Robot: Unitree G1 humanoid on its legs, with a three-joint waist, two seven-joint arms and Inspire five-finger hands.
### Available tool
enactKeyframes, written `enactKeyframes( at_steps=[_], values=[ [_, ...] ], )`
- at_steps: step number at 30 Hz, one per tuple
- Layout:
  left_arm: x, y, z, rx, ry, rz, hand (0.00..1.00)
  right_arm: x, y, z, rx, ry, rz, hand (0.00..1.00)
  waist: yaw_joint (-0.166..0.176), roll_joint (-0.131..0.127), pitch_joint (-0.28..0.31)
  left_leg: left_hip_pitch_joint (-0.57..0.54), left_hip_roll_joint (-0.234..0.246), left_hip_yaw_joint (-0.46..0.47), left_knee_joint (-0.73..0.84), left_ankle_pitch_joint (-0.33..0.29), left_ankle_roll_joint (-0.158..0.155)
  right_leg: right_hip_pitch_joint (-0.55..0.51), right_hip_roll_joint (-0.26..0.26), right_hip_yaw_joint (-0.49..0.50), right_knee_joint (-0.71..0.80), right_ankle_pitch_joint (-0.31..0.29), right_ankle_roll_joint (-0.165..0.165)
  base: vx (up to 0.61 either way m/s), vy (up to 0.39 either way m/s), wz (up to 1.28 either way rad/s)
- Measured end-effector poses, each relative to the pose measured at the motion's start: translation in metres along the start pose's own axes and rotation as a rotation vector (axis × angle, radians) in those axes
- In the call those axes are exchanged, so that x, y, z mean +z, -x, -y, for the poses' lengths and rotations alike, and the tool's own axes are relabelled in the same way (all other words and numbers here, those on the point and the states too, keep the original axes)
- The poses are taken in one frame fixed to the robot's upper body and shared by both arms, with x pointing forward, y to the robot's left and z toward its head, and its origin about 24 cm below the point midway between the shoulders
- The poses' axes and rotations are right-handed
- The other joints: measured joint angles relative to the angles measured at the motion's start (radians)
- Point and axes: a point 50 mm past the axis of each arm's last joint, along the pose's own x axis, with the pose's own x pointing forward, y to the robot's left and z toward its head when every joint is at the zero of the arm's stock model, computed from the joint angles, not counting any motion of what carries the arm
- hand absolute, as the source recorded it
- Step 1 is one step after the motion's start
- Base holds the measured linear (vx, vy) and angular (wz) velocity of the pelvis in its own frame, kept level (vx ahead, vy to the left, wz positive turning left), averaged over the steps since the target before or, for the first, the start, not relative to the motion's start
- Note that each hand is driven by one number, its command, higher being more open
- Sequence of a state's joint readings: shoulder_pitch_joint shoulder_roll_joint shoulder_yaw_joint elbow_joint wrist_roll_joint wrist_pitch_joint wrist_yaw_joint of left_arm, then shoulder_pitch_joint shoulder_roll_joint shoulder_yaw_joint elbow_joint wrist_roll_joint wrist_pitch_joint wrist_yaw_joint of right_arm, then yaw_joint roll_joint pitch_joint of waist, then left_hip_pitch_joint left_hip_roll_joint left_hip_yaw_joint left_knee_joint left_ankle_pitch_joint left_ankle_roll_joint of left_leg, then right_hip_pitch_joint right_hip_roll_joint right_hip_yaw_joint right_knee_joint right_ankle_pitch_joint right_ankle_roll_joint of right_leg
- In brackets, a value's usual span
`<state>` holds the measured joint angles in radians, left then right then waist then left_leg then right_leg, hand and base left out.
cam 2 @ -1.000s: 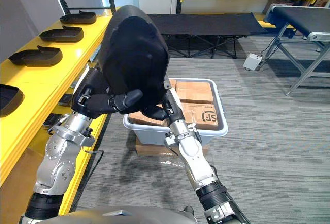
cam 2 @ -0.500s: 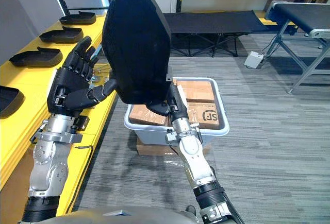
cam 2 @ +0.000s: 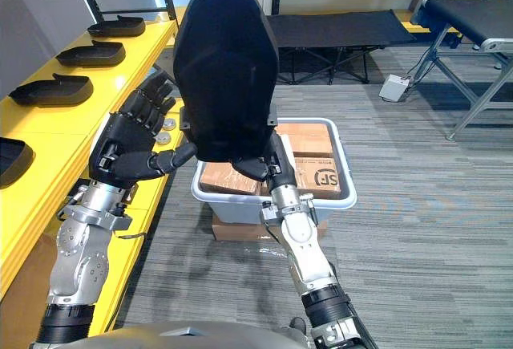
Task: Walk over and take three plastic housings, then place them on the shelf
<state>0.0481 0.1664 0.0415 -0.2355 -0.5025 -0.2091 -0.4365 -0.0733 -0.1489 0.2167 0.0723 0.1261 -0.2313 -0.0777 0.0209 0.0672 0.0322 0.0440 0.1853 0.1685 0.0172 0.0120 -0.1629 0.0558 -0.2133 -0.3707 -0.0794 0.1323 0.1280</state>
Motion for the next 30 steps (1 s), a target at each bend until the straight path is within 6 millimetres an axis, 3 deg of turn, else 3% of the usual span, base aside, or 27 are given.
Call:
enactKeyframes(
  at_steps=[15,30],
  values=[
    [-0.009,-0.005,0.014,-0.105,0.052,-0.064,1.00,0.004,-0.001,-0.001,0.005,-0.057,0.020,0.00,0.001,0.004,0.022,0.001,0.000,0.003,0.003,-0.001,0.000,0.000,0.000,0.003,0.000,0.000,0.000,0.00,0.000,0.00],
    [-0.008,-0.006,0.011,-0.001,0.092,-0.031,1.00,0.005,0.001,-0.039,0.176,-0.177,0.009,0.00,0.001,0.004,0.022,0.001,0.000,0.012,0.014,-0.009,0.003,-0.001,-0.001,0.010,0.000,0.001,0.000,0.00,0.000,0.00]
  ],
)
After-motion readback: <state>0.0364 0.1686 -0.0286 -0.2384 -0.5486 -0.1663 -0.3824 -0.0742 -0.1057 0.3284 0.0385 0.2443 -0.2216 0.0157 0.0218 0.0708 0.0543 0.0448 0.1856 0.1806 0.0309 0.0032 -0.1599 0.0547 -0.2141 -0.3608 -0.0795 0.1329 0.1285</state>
